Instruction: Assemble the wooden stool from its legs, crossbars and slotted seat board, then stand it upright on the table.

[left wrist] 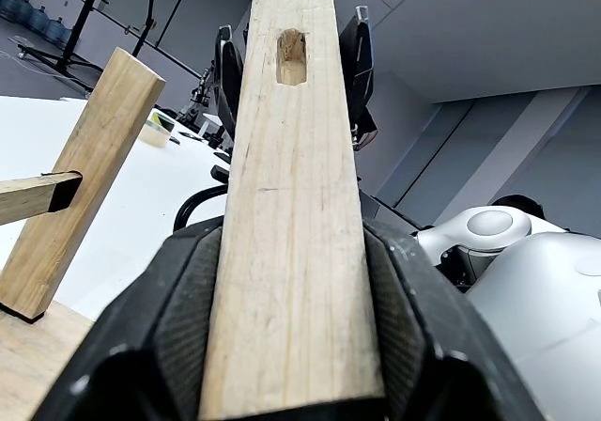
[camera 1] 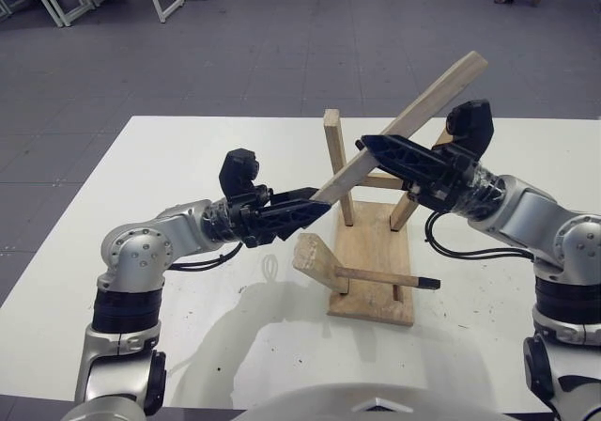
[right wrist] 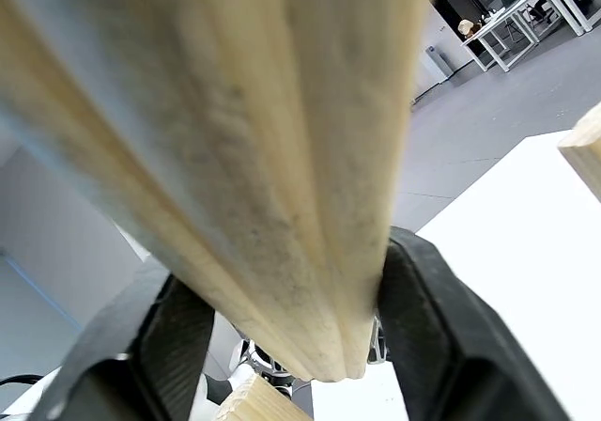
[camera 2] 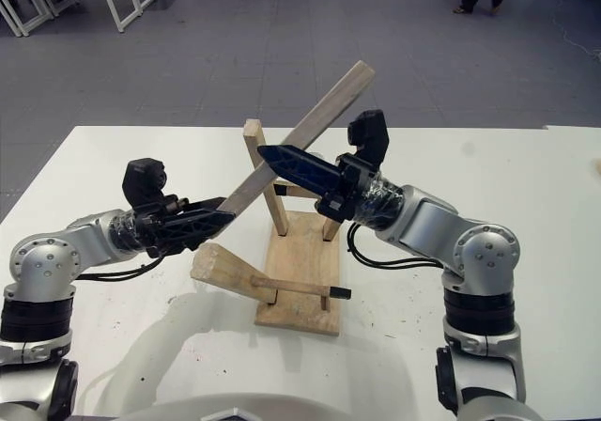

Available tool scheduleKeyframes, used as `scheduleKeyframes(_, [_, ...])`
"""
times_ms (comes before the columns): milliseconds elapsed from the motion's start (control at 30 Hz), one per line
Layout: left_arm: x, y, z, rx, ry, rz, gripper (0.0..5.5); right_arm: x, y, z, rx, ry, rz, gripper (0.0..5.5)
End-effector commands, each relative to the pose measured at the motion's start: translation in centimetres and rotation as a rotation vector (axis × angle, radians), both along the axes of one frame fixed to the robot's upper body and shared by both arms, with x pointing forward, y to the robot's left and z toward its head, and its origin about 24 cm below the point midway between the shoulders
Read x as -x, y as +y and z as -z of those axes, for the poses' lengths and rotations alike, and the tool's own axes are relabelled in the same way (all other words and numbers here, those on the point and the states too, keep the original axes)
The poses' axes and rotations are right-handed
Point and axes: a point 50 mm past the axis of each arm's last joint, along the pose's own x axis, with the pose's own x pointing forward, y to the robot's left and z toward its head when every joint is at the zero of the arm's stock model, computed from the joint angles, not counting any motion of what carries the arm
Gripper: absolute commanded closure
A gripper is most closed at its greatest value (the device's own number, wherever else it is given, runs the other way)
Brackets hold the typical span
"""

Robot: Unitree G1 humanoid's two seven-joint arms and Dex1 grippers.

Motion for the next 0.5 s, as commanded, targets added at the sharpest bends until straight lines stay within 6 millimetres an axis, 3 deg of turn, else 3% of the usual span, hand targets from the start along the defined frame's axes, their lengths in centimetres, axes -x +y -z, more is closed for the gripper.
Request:
scheduleKeyframes(33, [-0.4, -0.1, -0.5, 0.002, -0.027, 0.007, 3.45, -0.2, 0.1, 0.0, 0.017, -0.015, 0.019, 3.33])
scheduleKeyframes(133, [-0.6, -0.2, -0.4, -0.015, -0.026, -0.004, 3.45, -0.4, -0.1, 0.1, 0.025, -0.022, 0.038, 3.38])
scheduleKeyframes(300, [-0.7, 0.3, -0.7, 0.016, 0.009, -0.006, 2.43, -1.6, -1.4, -0.2, 0.065, -0.067, 0.151, 3.46])
scheduleKeyframes(500, [-1.7, 3.5, -1.1, -0.017, -0.029, -0.251, 1.4, -0.8, -3.5, 0.2, 0.114, -0.087, 0.192, 3.47])
